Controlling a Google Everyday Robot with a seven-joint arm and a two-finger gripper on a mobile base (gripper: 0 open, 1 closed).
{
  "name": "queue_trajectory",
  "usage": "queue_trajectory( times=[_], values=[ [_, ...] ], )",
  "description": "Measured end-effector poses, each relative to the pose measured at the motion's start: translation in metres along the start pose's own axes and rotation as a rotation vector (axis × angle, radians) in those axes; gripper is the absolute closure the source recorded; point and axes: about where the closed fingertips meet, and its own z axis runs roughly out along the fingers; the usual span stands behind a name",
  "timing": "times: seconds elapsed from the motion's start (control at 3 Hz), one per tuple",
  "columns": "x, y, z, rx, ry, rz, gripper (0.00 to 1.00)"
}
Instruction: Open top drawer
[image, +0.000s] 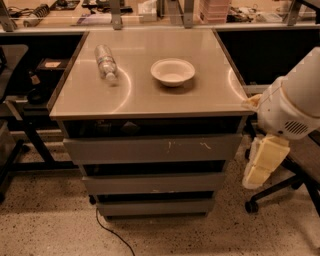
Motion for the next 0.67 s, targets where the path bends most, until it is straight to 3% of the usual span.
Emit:
queue_trajectory(
  times=[0.67],
  values=[
    [-0.008, 0.009, 0.084, -0.078, -0.062, 0.020, 0.00]
  ],
)
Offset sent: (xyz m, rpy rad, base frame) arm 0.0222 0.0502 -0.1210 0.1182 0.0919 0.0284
